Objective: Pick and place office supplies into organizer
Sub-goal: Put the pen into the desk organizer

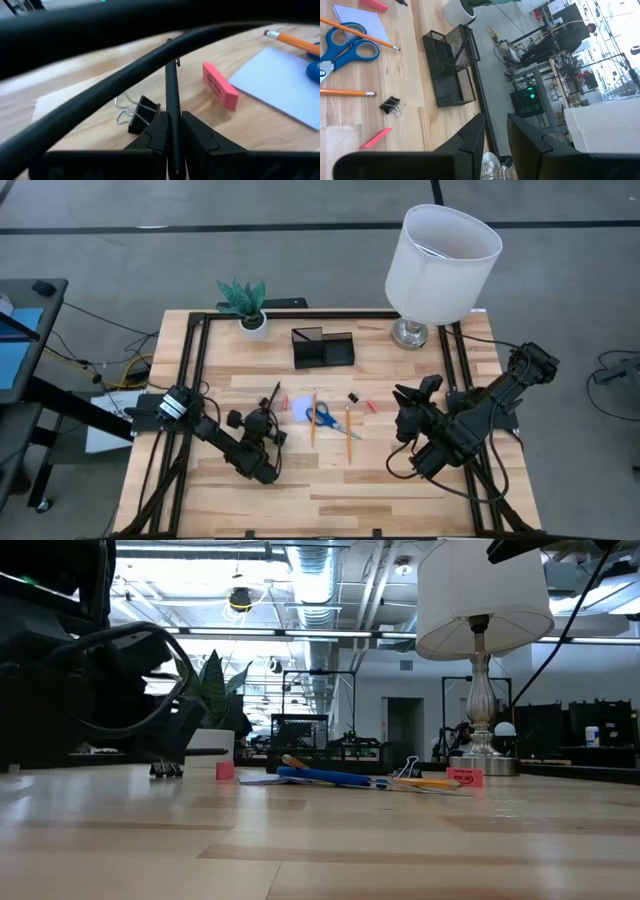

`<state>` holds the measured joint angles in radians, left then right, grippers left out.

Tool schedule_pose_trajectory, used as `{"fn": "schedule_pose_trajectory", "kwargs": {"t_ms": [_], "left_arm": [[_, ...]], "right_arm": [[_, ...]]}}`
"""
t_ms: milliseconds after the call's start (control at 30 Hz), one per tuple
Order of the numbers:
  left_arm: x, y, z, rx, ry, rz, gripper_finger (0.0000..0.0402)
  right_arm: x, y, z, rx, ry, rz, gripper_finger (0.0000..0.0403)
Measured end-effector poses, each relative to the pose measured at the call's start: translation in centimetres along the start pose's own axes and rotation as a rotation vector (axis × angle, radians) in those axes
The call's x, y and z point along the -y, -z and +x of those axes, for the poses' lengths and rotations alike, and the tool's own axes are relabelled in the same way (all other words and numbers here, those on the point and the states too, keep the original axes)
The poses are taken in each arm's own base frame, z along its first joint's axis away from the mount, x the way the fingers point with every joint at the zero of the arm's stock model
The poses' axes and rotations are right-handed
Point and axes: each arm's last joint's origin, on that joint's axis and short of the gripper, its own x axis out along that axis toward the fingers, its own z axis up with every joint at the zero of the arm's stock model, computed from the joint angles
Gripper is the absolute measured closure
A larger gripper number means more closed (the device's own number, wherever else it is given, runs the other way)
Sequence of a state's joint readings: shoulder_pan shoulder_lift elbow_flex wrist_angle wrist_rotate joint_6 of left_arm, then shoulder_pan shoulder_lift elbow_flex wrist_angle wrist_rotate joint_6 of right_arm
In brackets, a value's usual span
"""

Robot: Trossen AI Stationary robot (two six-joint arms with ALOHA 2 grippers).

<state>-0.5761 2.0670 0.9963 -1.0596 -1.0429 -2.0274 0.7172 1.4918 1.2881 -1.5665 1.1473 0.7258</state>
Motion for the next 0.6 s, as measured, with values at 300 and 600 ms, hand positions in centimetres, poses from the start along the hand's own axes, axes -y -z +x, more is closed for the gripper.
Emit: {"fn": "schedule_pose_trajectory", "kwargs": {"t_ms": [300, 600], "left_arm": [[0.0, -1.5, -0.7, 0.055, -0.033, 0.058, 0.0379], [0.3, -3.9, -1.5, 0.127, -0.077, 0.158, 0.0379]], "right_arm": [[0.0, 0.0, 0.0, 0.0, 0.0, 0.0, 0.0326], [0.0, 0.0, 0.0, -0.001, -0.001, -0.001, 0.0326]]}}
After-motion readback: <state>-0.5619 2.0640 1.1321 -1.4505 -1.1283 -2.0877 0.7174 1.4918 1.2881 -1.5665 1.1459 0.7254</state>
